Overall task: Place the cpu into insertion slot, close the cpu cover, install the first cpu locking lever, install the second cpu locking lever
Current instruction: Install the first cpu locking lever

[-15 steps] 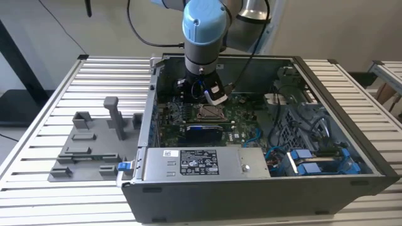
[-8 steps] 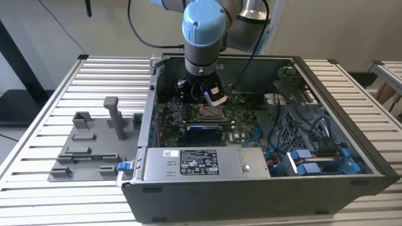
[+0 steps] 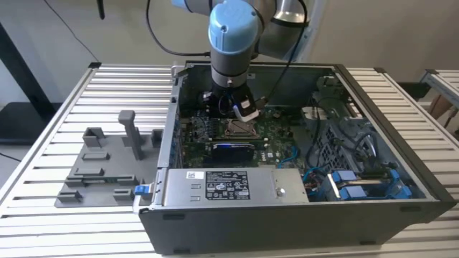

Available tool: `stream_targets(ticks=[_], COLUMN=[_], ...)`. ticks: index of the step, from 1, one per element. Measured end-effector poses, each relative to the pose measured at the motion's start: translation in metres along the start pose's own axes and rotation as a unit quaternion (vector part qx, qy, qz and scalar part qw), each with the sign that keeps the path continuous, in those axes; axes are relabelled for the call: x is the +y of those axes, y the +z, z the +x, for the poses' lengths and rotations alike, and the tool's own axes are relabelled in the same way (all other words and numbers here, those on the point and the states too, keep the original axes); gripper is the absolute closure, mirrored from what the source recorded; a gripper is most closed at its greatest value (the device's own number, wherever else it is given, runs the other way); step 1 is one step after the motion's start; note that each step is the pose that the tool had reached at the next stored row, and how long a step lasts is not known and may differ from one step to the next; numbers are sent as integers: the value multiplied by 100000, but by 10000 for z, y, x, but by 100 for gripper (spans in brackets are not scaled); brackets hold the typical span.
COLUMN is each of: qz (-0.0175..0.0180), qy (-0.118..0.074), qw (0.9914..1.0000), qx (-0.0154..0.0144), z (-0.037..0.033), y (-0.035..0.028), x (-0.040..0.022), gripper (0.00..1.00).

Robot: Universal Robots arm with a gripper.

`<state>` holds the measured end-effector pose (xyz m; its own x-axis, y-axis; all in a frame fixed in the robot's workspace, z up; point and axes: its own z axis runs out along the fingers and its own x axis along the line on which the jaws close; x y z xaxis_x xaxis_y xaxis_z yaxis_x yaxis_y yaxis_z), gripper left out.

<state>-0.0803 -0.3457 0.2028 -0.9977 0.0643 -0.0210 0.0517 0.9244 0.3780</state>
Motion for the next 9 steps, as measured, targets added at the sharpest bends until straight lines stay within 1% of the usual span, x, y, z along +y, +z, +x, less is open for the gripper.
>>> stream_targets(ticks=[9], qz=[167], qy=[-4], qw=[100000], qx=[0], z=[-36], y=[32], x=[-10], gripper=[89])
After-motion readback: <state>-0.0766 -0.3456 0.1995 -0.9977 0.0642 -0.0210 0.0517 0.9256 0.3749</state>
